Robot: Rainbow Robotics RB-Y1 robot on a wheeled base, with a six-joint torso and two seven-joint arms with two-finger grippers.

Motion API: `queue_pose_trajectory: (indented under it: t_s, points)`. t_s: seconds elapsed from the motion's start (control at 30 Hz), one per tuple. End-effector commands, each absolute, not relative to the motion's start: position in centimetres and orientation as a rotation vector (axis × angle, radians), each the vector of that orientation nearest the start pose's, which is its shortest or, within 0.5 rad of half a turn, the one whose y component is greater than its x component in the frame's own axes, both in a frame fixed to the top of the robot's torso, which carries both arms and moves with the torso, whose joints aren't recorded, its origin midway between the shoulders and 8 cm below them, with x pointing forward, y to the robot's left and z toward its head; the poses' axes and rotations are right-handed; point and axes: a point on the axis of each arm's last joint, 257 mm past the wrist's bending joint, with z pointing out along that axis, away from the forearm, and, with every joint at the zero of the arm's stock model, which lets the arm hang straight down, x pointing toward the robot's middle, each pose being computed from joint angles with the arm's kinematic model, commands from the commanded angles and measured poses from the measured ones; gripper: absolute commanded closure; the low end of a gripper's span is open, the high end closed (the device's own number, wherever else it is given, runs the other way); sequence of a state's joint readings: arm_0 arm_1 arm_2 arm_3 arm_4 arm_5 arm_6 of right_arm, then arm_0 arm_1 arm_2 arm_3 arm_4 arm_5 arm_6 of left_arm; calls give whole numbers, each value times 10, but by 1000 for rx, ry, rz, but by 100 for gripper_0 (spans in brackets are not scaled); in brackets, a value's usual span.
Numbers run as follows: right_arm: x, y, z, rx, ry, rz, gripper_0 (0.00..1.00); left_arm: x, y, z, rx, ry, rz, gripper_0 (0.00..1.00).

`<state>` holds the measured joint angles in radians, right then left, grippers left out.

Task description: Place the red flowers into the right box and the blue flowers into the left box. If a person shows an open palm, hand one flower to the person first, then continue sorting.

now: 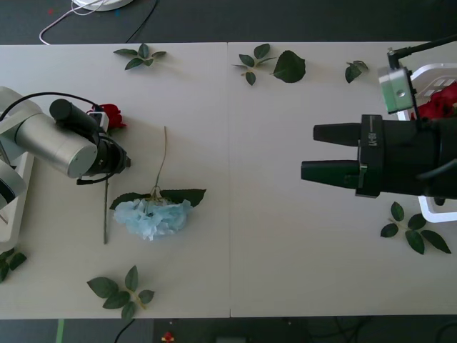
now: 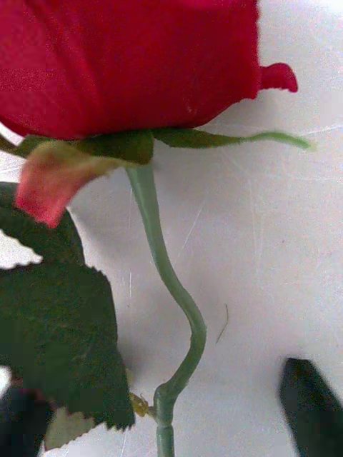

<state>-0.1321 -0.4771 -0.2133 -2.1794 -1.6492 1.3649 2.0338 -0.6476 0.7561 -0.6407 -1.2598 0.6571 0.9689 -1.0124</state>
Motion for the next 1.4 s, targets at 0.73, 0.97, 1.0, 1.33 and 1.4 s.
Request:
queue_pose_trajectory:
  t_s: [0.73,0.97,1.0,1.33,1.4]
  points:
    - [329,-78,-32,-996,1637,1168,0,604,302,-247,-110,2381,-64,100]
    - [338,-91,-28,-999,1651,1102,0,593,305,-120,-43,2327,-117,100]
    - [339,-92,-27,-997,1647,1094,0,590,302,-104,-29,2324,-134,100]
    - [351,-95,-19,-989,1594,1028,0,536,244,7,435,2231,-220,100]
    - [353,-95,-17,-985,1583,1019,0,529,209,21,598,2130,-257,100]
